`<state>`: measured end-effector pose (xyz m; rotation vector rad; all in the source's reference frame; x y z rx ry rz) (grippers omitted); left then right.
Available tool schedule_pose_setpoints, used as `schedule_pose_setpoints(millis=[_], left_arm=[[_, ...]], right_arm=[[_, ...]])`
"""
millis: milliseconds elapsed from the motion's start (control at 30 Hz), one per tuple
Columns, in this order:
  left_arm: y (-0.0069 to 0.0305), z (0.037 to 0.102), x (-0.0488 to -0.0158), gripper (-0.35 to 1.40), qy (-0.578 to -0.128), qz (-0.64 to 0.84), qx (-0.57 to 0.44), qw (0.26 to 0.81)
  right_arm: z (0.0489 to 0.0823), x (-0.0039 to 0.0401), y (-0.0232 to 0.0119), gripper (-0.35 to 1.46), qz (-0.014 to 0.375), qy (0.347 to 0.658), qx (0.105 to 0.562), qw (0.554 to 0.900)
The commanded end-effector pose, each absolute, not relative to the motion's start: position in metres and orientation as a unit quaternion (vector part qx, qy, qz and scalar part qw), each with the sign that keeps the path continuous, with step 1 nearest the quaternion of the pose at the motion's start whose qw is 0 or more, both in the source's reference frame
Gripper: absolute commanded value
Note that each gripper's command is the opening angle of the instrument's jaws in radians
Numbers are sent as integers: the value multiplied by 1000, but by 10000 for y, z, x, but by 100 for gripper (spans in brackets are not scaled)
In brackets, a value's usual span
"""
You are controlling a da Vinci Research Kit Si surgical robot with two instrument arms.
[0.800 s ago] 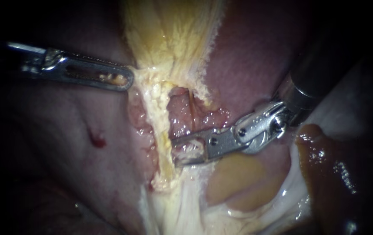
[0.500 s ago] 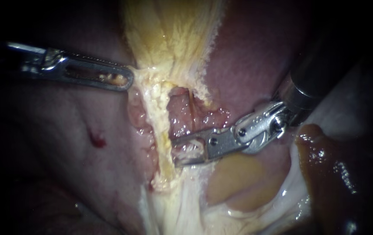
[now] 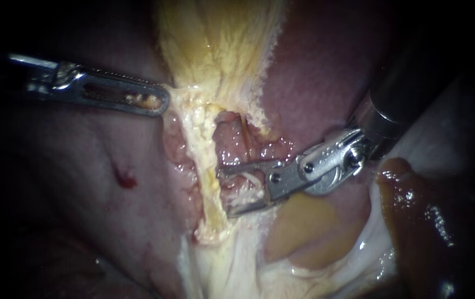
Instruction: Clipping first clip left tube
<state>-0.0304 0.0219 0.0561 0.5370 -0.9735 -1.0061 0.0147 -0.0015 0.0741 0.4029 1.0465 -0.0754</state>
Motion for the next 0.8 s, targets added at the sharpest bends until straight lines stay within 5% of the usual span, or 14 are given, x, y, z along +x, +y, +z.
schedule_pose_setpoints(millis=[33,400,800], left_arm=[[219,561,-303,-35,-443,-457,244,732],[219,561,-303,-35,-443,-457,244,732],[219,561,-303,-35,-443,-457,244,732]], right_arm=[[741,147,-15,46,-29,502,198,842],[739,154,-16,50,19,556,266,787],[732,159,-21,50,44,577,308,755]])
